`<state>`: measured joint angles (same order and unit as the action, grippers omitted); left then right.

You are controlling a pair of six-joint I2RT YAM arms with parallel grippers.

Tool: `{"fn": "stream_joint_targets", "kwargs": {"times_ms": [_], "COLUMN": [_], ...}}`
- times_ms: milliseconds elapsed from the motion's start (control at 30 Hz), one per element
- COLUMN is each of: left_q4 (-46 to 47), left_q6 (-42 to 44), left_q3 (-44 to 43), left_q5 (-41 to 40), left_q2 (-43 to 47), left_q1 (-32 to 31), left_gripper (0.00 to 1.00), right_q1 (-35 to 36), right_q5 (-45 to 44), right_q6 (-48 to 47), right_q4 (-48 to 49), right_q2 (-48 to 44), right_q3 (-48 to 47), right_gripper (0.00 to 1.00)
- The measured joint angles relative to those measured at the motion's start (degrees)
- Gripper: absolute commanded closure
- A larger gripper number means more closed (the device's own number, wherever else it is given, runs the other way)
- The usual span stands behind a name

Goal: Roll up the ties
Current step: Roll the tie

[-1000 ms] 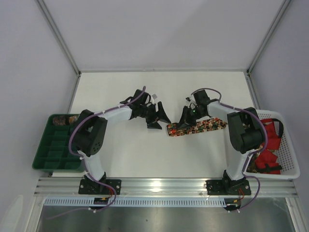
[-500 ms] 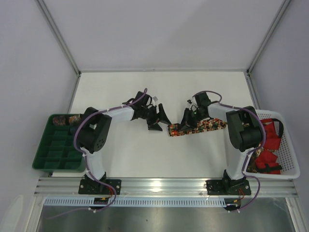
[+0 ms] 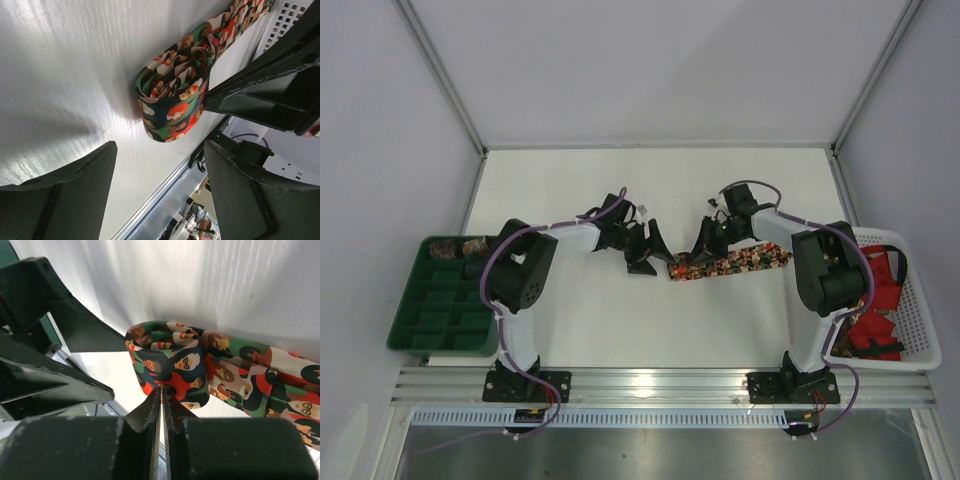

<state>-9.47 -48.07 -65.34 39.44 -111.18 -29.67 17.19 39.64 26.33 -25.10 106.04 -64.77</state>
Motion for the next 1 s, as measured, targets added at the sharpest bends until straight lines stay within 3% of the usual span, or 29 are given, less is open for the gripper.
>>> {"fn": "stream_joint_targets", "kwargs": {"times_ms": [733,1000], "left_q4": [5.4,7.3], "left_q6": [-4.5,-7.3], "left_q3": [0.0,0.0], "left_q5": [2.5,2.3], "left_q2": [-4.1,-5.1], "left_q1": [-1.2,-1.9], "left_gripper": [0.23,0.34], "right_q1": [-0.1,-0.2], "right_q5": [-1.7,-1.9], "right_q6": [0.6,0.9], "right_q4": [2.3,2.3], "right_q2": [2.0,2.0], "right_q3": [0.2,0.2], "right_gripper": [0.91,0.9]}}
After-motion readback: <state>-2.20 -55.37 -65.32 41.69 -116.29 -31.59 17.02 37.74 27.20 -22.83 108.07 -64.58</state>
